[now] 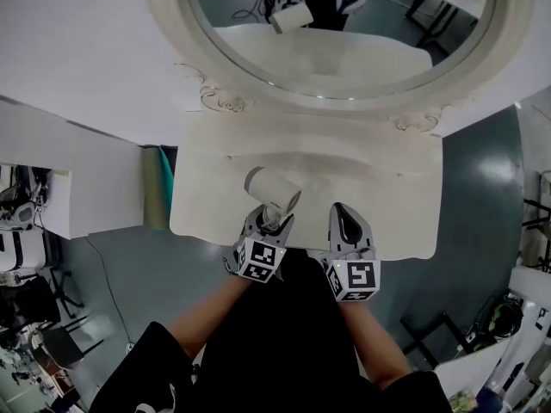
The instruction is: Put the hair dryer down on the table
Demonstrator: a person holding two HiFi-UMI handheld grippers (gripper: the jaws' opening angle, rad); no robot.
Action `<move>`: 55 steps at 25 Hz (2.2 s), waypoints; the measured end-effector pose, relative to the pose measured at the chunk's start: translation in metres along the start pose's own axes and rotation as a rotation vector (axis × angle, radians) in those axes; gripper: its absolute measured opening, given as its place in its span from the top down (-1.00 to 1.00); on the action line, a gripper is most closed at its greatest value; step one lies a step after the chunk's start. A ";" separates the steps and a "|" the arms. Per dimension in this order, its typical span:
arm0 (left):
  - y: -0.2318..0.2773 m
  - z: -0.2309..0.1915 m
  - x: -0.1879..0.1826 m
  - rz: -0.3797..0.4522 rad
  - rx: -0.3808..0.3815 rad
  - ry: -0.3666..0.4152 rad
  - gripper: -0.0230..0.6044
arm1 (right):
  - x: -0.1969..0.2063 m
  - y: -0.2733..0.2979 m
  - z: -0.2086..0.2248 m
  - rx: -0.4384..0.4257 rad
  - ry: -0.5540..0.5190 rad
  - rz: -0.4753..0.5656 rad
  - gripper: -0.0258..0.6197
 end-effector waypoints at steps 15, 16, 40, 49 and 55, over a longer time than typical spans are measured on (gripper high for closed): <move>0.050 0.001 0.066 -0.289 0.089 0.009 0.18 | 0.033 0.013 0.039 0.002 0.013 -0.074 0.86; 0.051 0.001 0.068 -0.300 0.089 0.012 0.18 | 0.033 0.013 0.039 0.000 0.013 -0.078 0.86; 0.082 0.020 0.099 -0.426 0.144 -0.015 0.17 | 0.086 0.008 0.046 0.000 0.040 -0.137 0.86; 0.084 0.019 0.099 -0.463 0.172 -0.011 0.15 | 0.100 0.015 0.035 -0.019 0.030 -0.152 0.86; 0.083 0.020 0.099 -0.454 0.160 -0.018 0.15 | 0.103 0.013 0.024 -0.036 0.024 -0.163 0.86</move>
Point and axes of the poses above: the fingertips, and each gripper's own axes: y forward along the fingers, z to its right, x out of its underside, the point moved 5 cm from there along -y, backward along the fingers, and after that the axes turned 12 degrees about z, right-handed, at the moved point
